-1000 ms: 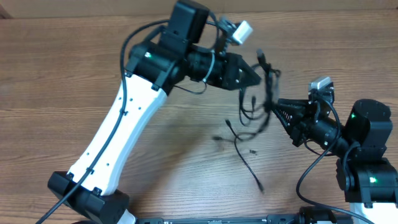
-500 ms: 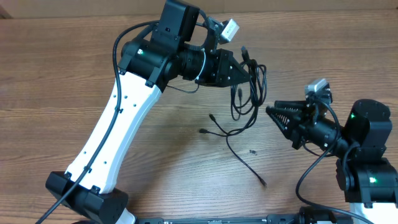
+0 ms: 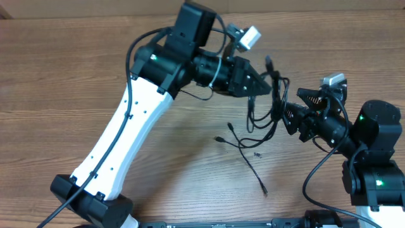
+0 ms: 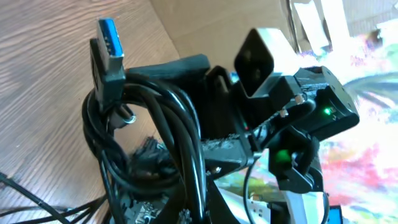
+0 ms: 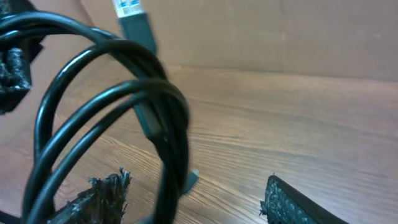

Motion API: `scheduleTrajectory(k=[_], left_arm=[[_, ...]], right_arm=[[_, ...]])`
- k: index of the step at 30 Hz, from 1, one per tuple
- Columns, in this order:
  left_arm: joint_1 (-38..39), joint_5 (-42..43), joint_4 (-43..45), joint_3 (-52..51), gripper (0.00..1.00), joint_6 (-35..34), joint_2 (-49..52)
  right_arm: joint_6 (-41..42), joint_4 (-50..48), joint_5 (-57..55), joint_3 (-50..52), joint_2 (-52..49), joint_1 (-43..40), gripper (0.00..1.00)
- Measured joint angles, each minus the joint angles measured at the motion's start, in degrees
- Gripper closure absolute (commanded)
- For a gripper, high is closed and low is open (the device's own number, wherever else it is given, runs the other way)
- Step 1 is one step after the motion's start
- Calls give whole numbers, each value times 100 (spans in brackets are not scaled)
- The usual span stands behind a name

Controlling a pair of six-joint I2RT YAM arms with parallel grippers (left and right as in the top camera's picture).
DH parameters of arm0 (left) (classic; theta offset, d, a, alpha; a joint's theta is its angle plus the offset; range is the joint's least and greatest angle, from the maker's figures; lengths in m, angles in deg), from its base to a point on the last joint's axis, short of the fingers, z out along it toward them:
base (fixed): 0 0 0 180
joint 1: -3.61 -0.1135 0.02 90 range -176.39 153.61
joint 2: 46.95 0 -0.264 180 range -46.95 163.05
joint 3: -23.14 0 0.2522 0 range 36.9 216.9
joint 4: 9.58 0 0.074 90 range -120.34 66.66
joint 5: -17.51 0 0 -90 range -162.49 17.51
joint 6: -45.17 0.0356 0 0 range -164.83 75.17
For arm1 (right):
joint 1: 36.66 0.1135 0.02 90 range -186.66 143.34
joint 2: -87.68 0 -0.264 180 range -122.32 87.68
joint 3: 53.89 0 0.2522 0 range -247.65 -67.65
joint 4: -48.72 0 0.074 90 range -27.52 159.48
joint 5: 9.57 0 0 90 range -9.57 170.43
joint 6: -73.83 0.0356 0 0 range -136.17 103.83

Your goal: Untangle cables

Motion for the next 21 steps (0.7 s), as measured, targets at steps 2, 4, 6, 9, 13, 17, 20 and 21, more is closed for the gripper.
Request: scheduleTrajectory(k=[2,4,6,9,13,17,20,21], left_arm=[[120,0,188,0,96,-85,0],[212,-13,326,0,96,-190,0],[286,-76,343,0,96,-299,0],[393,-199,354,0,96,-413,0],[531,-284,369,0,96,-531,0],[697,-308,389,0,96,-669,0],[776,-293,385,0,96,-741,0],[785,-284,382,0,96,-763,0]], right_arm=[[0,-50,79,0,0,0,29],[-2,-118,129,0,0,-2,29],[0,-146,151,0,0,0,29],[-2,-205,162,0,-7,0,29],[-2,-273,164,0,-7,0,38],[13,-295,166,0,-7,0,66],[-4,-229,157,0,-24,-2,74],[4,-166,153,0,-28,-2,78]])
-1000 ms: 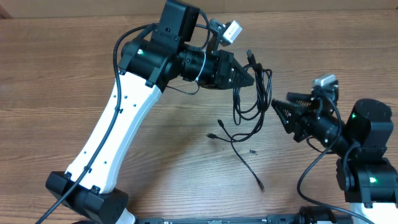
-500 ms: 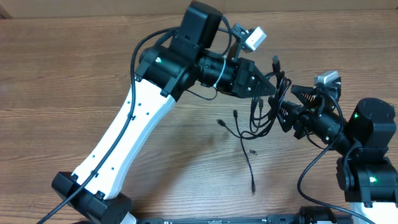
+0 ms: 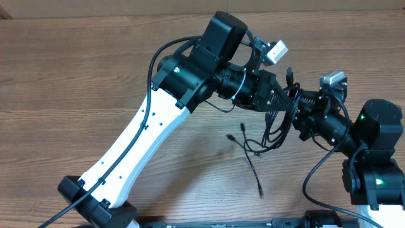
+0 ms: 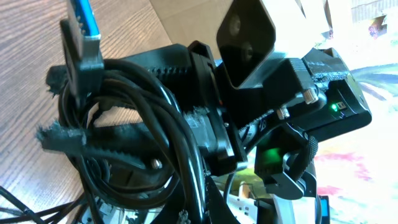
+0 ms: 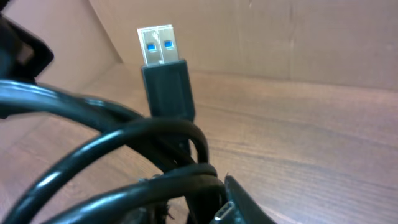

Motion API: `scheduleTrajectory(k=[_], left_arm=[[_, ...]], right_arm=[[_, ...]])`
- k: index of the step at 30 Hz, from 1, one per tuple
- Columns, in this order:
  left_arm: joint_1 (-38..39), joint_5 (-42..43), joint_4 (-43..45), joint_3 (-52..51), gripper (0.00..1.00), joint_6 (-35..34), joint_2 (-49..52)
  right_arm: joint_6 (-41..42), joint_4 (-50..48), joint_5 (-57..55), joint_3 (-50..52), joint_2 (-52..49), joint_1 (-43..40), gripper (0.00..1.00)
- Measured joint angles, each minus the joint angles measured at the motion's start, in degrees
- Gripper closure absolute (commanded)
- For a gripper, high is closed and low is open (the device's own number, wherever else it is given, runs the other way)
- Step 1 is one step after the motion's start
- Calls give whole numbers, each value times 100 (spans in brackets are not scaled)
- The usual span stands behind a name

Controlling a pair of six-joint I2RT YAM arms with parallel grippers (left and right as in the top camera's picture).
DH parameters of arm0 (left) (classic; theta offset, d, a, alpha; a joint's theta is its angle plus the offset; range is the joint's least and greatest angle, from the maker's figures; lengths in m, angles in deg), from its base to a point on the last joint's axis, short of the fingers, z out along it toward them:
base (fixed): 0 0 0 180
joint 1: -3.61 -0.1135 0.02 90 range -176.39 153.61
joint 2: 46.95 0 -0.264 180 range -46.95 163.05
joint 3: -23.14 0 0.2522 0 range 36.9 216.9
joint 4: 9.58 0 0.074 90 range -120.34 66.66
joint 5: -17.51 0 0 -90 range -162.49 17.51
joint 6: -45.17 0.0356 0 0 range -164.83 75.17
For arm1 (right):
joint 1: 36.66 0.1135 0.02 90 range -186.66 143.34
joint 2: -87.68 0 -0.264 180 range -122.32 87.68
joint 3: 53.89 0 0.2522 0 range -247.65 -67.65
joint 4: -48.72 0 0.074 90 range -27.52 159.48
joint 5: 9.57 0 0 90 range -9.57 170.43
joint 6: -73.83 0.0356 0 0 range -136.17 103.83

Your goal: Untangle cables

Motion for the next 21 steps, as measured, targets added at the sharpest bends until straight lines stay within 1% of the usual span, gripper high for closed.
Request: scheduleTrajectory(k=[3,9,14,21], left_arm=[[-31,4,-4,0,96,-33,0],[-422,26,-50,0,96,-50,0],[-826,28,-101,0,96,-50,0],[-1207,22,-111,0,96,-48,0]], right_arm=[[-11,221,9,0,0,0,82],[-109,638,199,0,-4,0,83],[-186,699,452,0,-4,2,83],[-247,737,752,0,-9,0,85]])
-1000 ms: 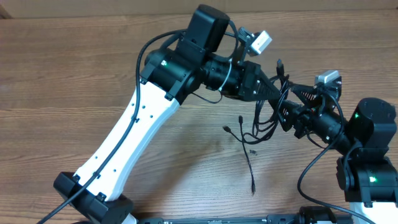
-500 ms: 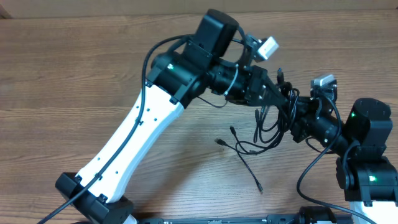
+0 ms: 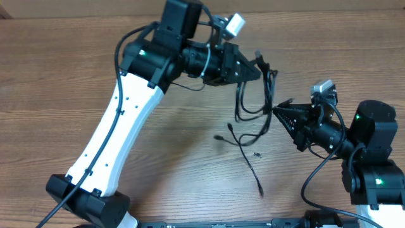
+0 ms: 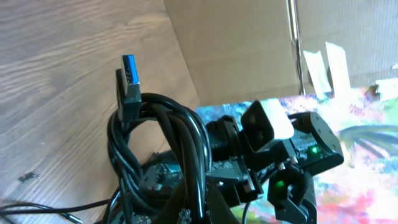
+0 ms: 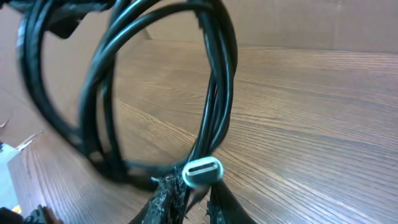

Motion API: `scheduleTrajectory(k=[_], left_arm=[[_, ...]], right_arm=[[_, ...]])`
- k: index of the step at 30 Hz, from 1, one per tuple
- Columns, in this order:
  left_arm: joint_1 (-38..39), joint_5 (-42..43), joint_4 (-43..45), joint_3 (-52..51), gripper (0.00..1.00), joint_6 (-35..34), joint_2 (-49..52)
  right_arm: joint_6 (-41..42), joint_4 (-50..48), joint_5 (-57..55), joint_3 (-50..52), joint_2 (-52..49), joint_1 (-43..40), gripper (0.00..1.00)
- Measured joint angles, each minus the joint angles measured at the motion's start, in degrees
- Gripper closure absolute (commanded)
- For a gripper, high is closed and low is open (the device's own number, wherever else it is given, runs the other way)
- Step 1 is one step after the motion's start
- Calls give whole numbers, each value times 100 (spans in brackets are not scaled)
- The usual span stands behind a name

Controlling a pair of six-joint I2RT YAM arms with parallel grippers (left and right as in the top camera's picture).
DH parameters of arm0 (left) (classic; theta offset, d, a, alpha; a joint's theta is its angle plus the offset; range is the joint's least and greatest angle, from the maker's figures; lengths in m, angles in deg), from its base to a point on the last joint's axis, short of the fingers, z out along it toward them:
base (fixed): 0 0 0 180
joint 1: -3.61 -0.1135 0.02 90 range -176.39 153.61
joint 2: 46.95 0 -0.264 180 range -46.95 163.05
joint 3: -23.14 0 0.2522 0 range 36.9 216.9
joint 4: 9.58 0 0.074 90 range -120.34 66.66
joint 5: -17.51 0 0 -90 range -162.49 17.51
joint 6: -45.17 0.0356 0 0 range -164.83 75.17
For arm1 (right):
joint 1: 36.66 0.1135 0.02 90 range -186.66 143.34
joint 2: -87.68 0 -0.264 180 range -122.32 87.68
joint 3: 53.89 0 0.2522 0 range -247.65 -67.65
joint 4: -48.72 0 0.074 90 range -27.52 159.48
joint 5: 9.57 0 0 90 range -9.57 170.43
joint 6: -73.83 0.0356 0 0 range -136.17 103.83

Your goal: Untangle cables

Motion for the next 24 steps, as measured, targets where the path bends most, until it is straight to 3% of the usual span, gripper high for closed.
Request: scheduleTrajectory(k=[11,16,24], left_arm=[[-59,90,-280,0,96,50,0],[-59,494,-280,0,96,125,0],[31,673,-275,0,96,175,0]], right_arm=[[-24,0,-157,0,0,2,79],[-42,-195,-358,0,0,2,53],[-28,-468,-426,0,0,0,41]])
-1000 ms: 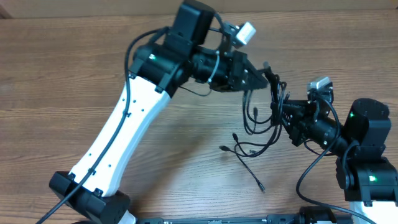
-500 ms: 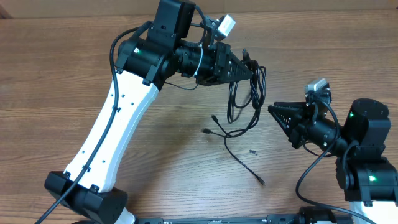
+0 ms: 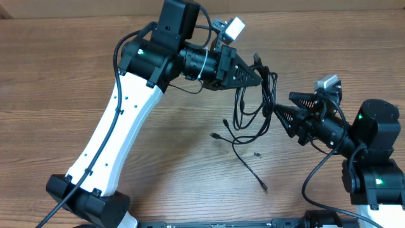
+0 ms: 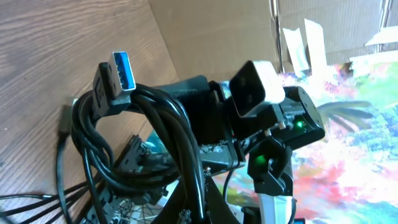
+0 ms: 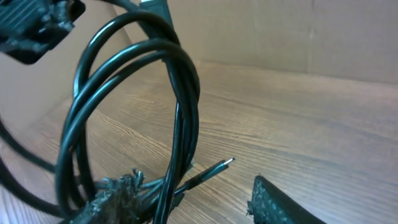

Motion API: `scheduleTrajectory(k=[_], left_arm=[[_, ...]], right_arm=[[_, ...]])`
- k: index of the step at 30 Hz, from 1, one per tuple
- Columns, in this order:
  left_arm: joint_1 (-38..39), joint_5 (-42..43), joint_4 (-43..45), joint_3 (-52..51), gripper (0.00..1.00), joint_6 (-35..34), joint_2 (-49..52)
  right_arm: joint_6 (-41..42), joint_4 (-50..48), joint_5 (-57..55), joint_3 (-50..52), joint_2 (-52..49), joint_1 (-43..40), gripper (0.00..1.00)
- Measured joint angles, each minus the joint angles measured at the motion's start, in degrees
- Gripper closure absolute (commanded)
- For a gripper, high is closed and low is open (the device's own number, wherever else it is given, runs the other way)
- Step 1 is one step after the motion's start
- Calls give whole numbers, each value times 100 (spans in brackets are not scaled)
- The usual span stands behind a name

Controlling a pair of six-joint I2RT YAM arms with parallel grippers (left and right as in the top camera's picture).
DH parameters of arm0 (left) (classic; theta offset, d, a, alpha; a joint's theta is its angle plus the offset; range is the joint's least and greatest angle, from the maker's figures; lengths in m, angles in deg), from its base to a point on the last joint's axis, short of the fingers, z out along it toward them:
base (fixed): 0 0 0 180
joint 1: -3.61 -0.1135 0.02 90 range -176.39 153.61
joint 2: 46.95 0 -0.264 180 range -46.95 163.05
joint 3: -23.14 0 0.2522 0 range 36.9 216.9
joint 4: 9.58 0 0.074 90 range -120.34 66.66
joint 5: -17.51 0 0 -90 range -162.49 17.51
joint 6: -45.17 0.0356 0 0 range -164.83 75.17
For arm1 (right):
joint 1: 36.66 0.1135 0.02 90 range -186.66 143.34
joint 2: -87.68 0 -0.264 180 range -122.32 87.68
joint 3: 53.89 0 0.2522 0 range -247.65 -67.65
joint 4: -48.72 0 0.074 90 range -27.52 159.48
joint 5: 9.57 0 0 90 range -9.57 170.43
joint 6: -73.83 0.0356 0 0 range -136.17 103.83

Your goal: Untangle cables

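A bundle of black cables (image 3: pixel 271 95) hangs above the wooden table, with my left gripper (image 3: pixel 255 78) shut on its top. In the left wrist view the coils (image 4: pixel 155 124) rise from the closed left gripper (image 4: pixel 193 202), and a blue USB plug (image 4: pixel 117 67) sticks up. My right gripper (image 3: pixel 285 106) is open just right of the bundle. In its wrist view the loops (image 5: pixel 180 93) pass between the spread right gripper (image 5: pixel 186 199), against the left finger (image 5: pixel 109 196), and a thin plug (image 5: pixel 211 171) pokes out.
Loose cable tails trail onto the table (image 3: pixel 63 82), ending in plugs at the centre (image 3: pixel 218 136) and nearer the front (image 3: pixel 263 187). A tiny scrap (image 3: pixel 257 154) lies between them. A cardboard wall (image 5: pixel 280 31) stands behind the table.
My right gripper was shut on a strand by a round-ended plug and is now open, with the loops loose between its fingers. The left gripper still holds the bundle, shifted slightly.
At first my left gripper held the bundle up beside the open right gripper. Then the left arm was farther right, with the bundle pressed into the right jaws. Later the arms were apart and the right gripper was shut on a strand. Now it is open.
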Motion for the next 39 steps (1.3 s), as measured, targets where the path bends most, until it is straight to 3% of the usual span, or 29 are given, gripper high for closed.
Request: scheduleTrajectory(k=[19,28,34,39], left_arm=[[214,20,87,0,96,0,0],[778,20,101,0,96,0,0],[1049,79,107,0,96,-2,0],[992,144,103,0,96,-2,0]], right_arm=[[9,-160,160,0,-2,2,41],[2,-522,221,0,-26,2,41],[-26,-575,219,0,-225,2,73],[-7,-466,223,0,-245,2,85]])
